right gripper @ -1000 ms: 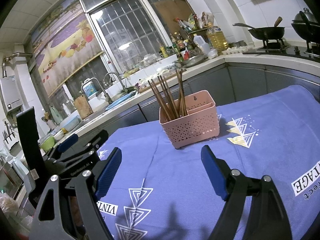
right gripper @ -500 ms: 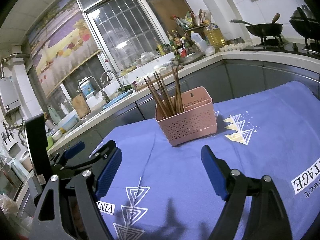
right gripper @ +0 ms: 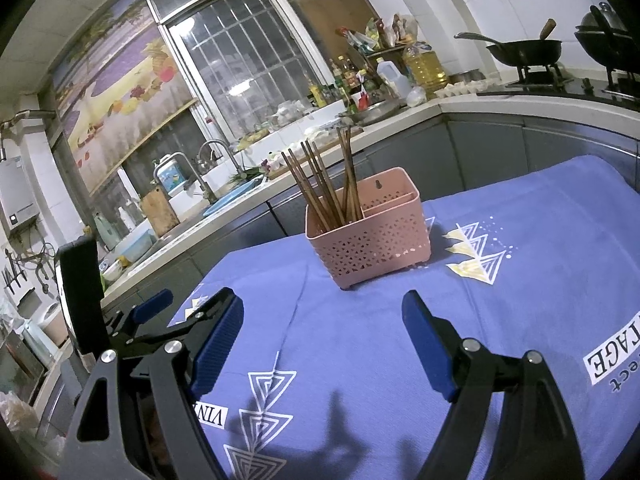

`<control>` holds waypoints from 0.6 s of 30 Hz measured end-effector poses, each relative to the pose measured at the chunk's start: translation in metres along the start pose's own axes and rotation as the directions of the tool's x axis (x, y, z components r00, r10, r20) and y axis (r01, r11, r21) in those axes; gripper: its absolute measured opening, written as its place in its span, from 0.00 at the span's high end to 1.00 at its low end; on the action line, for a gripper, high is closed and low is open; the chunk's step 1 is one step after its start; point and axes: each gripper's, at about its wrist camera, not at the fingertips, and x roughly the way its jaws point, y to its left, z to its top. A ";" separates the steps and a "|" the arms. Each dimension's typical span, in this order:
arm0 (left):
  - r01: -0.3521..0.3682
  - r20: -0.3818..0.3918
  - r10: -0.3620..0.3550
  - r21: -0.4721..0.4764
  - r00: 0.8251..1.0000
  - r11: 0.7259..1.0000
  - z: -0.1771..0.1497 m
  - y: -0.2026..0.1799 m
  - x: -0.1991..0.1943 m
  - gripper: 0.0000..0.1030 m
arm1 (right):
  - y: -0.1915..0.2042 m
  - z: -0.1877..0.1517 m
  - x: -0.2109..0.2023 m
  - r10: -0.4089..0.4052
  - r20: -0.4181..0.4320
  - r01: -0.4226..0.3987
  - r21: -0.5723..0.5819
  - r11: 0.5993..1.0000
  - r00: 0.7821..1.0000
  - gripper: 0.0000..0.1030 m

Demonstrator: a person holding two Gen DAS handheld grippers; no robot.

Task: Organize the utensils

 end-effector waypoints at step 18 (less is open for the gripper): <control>-0.002 -0.005 0.002 0.007 1.000 1.000 0.000 -0.001 0.001 0.06 | -0.001 0.000 0.000 0.000 -0.002 0.000 0.002 1.000 1.000 0.21</control>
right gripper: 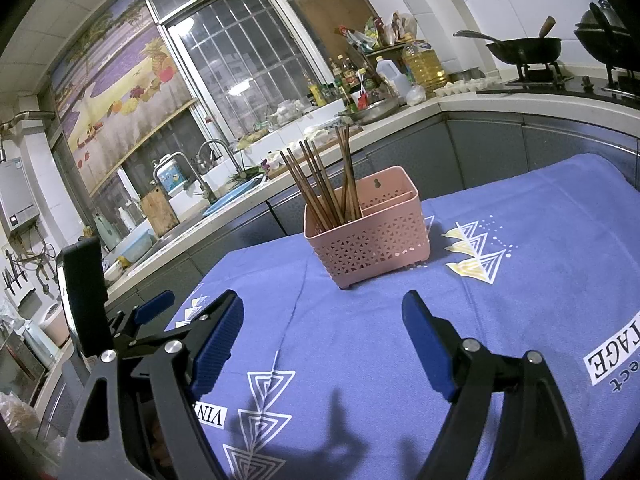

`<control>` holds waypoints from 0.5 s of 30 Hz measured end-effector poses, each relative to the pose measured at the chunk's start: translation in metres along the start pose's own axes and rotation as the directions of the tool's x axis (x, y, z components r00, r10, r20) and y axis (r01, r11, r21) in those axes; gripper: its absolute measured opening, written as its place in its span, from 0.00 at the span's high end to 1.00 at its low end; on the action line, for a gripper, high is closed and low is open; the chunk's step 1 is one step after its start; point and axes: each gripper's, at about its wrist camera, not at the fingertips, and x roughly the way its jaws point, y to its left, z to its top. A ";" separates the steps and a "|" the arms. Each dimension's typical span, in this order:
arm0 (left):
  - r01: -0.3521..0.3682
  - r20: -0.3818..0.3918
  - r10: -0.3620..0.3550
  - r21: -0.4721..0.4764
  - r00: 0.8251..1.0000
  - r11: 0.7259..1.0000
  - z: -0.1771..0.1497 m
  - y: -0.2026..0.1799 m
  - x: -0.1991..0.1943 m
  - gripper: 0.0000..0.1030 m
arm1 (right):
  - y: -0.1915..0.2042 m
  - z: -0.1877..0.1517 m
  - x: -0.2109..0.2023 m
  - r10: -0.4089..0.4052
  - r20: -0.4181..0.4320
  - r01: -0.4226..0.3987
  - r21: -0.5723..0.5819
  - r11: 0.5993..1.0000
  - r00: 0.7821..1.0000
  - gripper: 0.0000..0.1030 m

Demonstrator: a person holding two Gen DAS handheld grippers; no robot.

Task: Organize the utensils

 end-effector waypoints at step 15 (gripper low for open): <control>0.002 -0.019 -0.001 0.011 1.000 1.000 -0.003 0.001 0.002 0.06 | -0.009 -0.005 0.002 -0.007 -0.010 0.007 0.017 1.000 1.000 0.21</control>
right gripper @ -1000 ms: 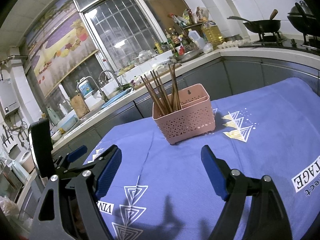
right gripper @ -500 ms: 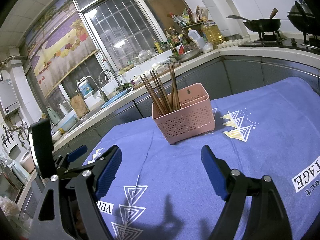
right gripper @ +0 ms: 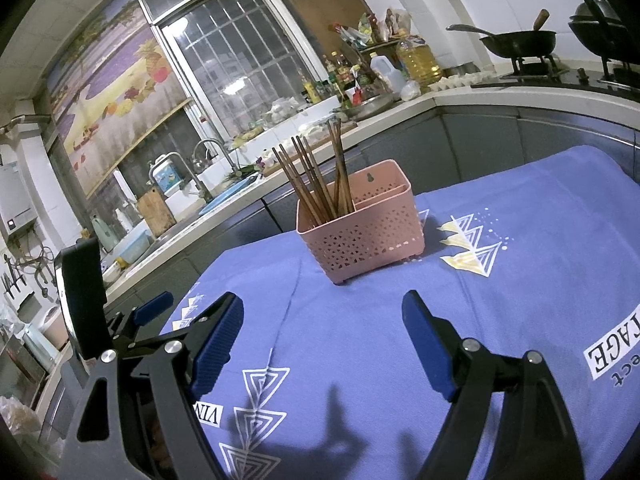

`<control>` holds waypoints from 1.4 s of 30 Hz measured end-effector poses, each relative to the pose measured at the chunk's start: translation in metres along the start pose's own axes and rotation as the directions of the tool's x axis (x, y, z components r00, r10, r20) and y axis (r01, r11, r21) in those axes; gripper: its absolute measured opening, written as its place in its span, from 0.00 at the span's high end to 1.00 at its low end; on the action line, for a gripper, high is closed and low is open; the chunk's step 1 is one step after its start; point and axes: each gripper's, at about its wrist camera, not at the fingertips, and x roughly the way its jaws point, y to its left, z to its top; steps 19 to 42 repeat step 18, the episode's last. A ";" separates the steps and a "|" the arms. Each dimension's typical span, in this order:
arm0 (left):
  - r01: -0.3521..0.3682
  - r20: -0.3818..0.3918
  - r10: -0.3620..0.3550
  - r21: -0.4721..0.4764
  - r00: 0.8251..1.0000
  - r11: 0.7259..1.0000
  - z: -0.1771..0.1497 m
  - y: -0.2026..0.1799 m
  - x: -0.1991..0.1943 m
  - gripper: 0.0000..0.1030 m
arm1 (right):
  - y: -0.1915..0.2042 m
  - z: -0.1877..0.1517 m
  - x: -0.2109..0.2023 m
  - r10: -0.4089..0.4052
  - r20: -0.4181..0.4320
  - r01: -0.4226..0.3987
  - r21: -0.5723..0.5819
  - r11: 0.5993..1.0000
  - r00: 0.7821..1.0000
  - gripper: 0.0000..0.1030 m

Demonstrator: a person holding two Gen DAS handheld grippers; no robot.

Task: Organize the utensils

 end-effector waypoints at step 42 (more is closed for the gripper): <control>0.020 -0.008 -0.020 0.018 1.000 1.000 -0.005 -0.002 0.000 0.06 | -0.004 -0.004 0.000 -0.011 -0.001 0.011 0.014 1.000 1.000 0.21</control>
